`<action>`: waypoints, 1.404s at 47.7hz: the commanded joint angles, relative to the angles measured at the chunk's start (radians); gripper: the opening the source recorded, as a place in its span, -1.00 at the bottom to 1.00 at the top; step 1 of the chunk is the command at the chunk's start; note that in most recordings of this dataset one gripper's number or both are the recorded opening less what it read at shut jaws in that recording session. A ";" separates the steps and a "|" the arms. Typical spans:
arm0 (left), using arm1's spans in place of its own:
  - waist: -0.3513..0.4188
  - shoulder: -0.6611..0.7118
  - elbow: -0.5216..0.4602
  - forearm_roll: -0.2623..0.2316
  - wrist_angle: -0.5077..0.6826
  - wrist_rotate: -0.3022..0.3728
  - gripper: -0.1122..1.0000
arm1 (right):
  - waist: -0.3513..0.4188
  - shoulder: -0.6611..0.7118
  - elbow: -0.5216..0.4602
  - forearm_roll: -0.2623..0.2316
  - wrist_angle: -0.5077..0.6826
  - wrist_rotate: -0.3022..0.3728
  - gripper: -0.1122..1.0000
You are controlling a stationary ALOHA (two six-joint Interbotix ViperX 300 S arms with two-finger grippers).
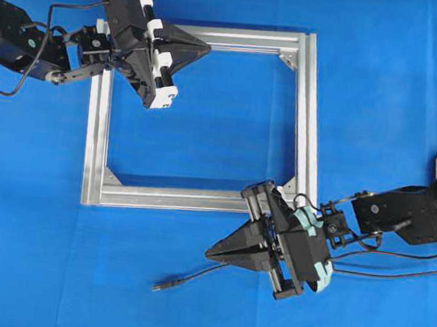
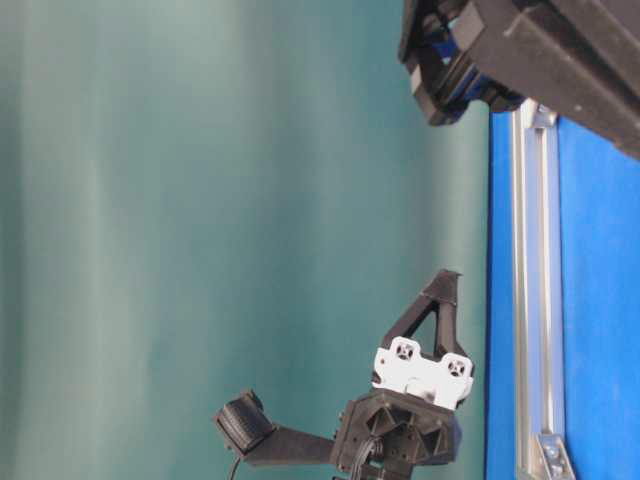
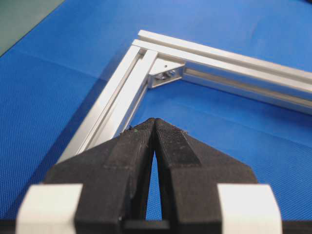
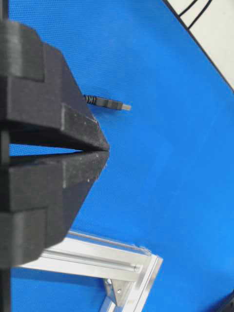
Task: Insert the wire through the string loop located on the right side.
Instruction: 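Open the right gripper and move it over the black USB cable plug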
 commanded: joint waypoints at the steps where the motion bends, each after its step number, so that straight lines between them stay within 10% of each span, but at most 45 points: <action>1: -0.003 -0.037 -0.018 0.018 0.011 0.012 -0.80 | 0.014 -0.049 -0.017 0.000 -0.005 -0.002 -0.80; 31: 0.003 -0.040 -0.014 0.020 0.012 0.014 -0.80 | 0.032 -0.083 -0.020 0.003 0.087 0.103 -0.87; 38: 0.003 -0.040 -0.014 0.021 0.012 0.014 -0.80 | 0.043 -0.083 -0.020 0.006 0.091 0.104 -0.50; 51: 0.003 -0.040 -0.014 0.020 0.012 0.014 -0.80 | 0.049 -0.081 -0.020 0.006 0.092 0.101 0.80; 67: 0.003 -0.040 -0.012 0.021 0.014 0.014 -0.80 | 0.058 0.006 -0.069 0.021 0.103 0.103 0.72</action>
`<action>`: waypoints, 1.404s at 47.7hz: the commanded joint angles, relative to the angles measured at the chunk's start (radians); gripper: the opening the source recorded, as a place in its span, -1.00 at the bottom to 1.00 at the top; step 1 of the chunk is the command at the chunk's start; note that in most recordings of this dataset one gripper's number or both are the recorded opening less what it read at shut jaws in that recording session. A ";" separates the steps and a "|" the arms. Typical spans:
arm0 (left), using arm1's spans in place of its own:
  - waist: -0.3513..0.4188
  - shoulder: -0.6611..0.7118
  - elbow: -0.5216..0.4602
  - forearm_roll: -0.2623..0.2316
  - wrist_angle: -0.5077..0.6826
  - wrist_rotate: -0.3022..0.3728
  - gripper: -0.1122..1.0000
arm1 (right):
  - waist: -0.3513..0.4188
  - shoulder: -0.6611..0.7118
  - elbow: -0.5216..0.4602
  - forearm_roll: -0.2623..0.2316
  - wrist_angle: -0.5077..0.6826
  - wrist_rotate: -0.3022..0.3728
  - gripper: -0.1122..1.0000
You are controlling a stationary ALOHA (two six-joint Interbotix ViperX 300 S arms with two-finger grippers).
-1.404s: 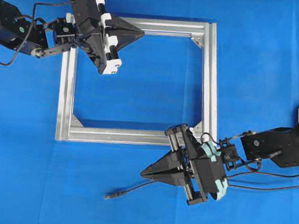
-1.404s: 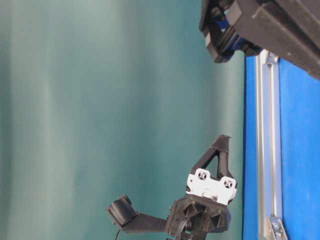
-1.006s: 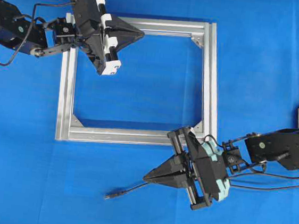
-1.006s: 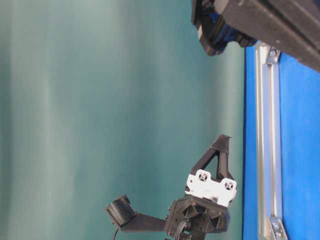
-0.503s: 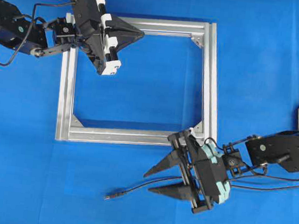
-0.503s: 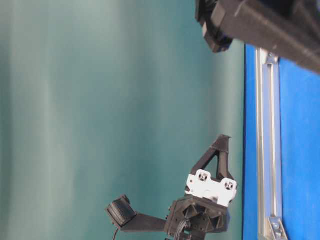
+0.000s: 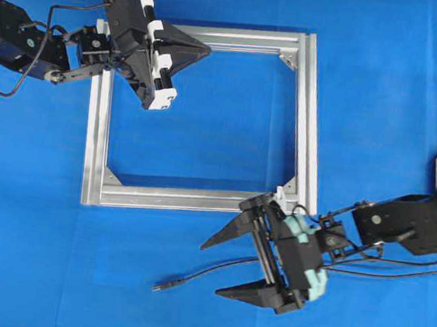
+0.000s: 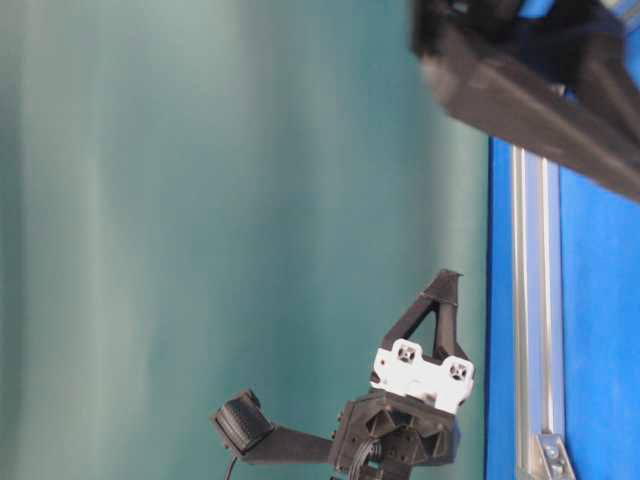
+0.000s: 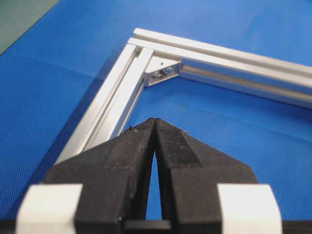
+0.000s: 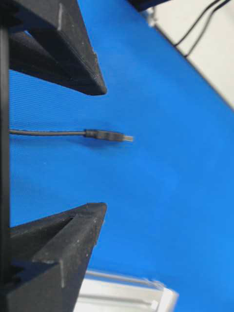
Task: Insert the wire through the string loop located on the right side.
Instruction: 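Open the right gripper and move it over the black USB cable plug, then lower the right gripper and grasp the cable just behind the USB plug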
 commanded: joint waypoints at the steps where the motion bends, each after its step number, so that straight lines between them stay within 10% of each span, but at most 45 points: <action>1: 0.002 -0.032 -0.012 0.003 -0.003 0.002 -0.80 | 0.012 0.015 -0.040 0.008 -0.002 0.000 0.72; 48: 0.002 -0.034 -0.008 0.003 0.015 0.002 -0.80 | 0.026 0.181 -0.124 0.081 0.081 0.009 0.46; 67: 0.009 -0.037 -0.003 0.002 0.015 0.002 -0.80 | 0.025 0.192 -0.137 0.072 0.115 -0.002 -0.86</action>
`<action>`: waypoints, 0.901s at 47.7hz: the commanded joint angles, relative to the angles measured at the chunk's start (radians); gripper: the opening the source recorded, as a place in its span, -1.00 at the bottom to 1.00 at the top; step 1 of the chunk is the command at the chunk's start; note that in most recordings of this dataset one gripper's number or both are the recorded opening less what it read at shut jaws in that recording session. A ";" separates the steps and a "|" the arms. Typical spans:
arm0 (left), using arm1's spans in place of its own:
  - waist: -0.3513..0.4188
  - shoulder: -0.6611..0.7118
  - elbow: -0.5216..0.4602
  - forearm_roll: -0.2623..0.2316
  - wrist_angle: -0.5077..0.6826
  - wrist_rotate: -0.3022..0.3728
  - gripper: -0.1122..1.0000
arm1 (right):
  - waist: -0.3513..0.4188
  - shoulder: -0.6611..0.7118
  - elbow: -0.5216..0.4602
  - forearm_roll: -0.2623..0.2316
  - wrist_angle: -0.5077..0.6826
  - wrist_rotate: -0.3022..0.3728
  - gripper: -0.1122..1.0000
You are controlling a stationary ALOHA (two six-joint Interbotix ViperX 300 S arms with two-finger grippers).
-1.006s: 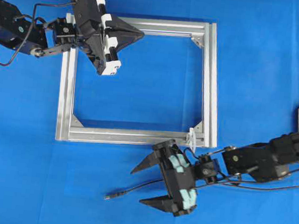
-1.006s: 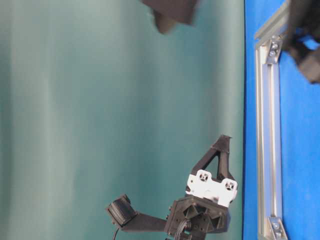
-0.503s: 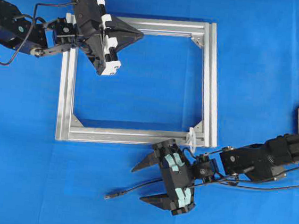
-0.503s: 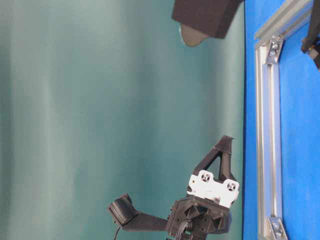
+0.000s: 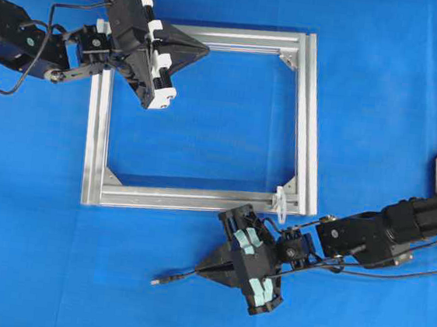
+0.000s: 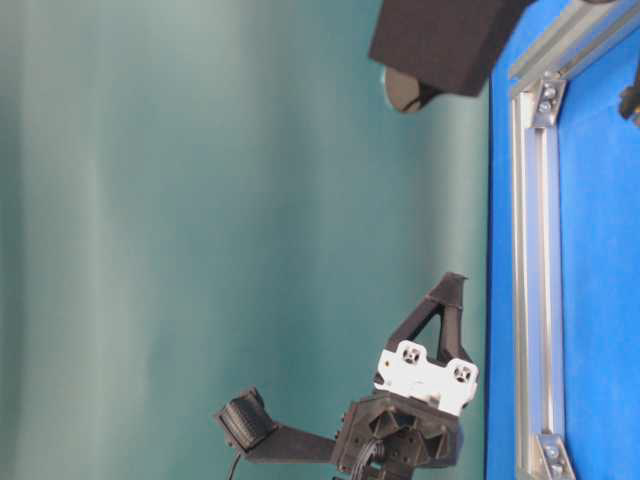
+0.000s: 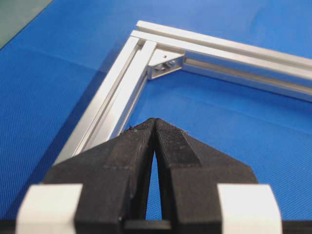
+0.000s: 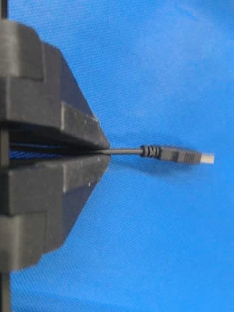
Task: Insert the wire through the string loop located on the right side.
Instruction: 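Lower the right gripper and grasp the cable just behind the USB plug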
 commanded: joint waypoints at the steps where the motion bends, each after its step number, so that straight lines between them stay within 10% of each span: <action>1: 0.005 -0.037 -0.005 0.003 -0.005 0.002 -0.80 | 0.003 -0.017 -0.015 -0.002 -0.003 0.002 -0.86; 43: 0.005 -0.041 0.009 0.002 -0.005 0.002 -0.80 | 0.003 -0.230 -0.015 -0.002 0.253 0.002 -0.86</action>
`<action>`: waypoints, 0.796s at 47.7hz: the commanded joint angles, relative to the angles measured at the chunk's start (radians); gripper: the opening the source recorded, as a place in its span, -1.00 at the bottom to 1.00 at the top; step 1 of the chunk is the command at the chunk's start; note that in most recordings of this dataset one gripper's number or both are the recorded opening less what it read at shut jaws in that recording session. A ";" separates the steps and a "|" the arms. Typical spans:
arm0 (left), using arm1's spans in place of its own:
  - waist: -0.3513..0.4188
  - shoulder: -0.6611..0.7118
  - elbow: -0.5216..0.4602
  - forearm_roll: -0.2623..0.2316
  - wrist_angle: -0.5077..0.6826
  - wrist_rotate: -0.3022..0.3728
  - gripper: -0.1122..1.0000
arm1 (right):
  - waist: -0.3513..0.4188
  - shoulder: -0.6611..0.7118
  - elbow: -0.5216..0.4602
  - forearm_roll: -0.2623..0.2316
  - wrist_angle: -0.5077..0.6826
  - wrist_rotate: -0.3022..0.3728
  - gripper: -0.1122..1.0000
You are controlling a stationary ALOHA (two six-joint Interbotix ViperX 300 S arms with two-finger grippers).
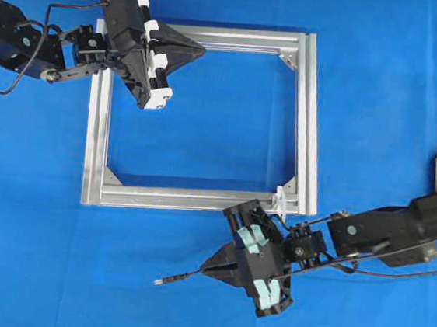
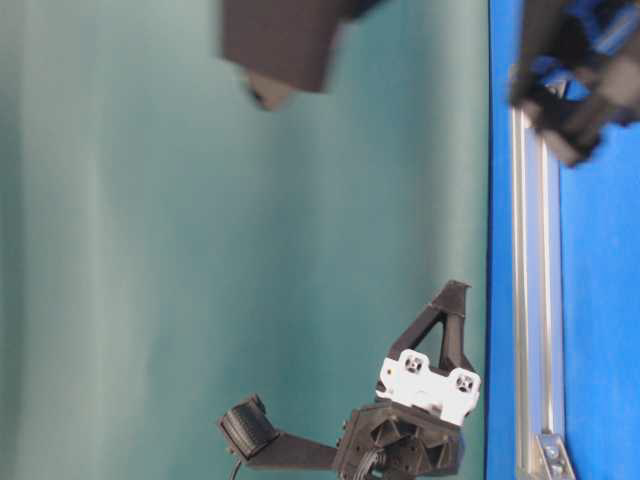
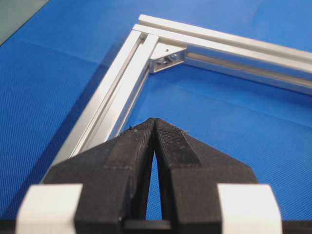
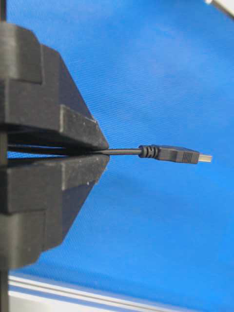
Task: Insert the wire through the string loop located on the right side.
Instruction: 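Lower the right gripper and grasp the cable just behind the USB plug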
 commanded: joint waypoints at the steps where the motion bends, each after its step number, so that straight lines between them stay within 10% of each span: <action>1: 0.003 -0.031 -0.006 0.002 -0.005 0.002 -0.80 | 0.003 -0.057 -0.015 -0.002 0.029 0.000 -0.86; 38: 0.003 -0.031 -0.008 0.002 -0.005 0.002 -0.80 | 0.003 -0.064 -0.012 -0.002 0.043 0.000 -0.86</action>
